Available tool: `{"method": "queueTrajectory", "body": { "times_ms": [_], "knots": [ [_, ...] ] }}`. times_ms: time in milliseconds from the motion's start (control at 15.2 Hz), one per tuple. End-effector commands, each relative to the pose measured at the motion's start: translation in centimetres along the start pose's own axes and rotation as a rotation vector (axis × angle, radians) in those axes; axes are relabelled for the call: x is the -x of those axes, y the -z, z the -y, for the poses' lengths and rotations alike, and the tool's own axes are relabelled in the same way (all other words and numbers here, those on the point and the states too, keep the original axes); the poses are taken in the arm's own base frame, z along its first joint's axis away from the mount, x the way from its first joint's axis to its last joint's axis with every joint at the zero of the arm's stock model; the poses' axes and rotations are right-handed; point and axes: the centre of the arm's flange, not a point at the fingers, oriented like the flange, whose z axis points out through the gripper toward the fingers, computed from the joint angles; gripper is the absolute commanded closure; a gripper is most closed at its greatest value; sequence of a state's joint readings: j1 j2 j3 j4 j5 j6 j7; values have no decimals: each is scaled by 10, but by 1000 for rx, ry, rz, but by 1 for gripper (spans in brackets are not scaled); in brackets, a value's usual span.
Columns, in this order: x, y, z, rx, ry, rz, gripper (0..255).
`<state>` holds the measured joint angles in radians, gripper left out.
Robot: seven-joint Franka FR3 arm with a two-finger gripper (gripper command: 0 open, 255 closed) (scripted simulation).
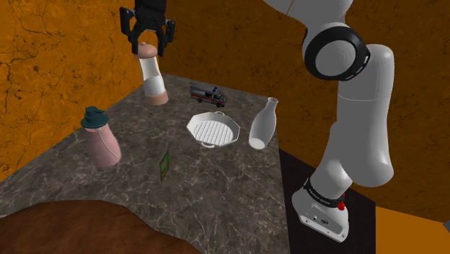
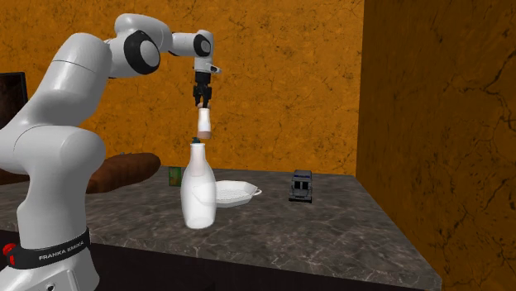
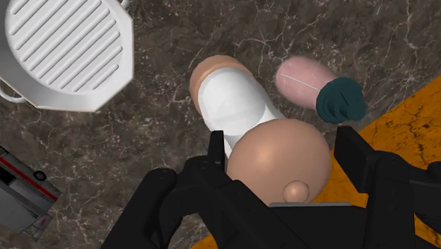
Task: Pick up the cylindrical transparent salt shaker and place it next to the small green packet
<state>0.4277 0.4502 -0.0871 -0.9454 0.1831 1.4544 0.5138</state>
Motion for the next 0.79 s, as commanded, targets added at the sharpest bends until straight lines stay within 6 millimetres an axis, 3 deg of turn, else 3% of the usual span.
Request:
{"method": "queueTrajectory", "body": {
  "times_ms": [0,726],
  "knots": [
    [1,-12,-2,0,0,-1,255],
    [0,-69,-10,0,0,-1,255]
  ]
}}
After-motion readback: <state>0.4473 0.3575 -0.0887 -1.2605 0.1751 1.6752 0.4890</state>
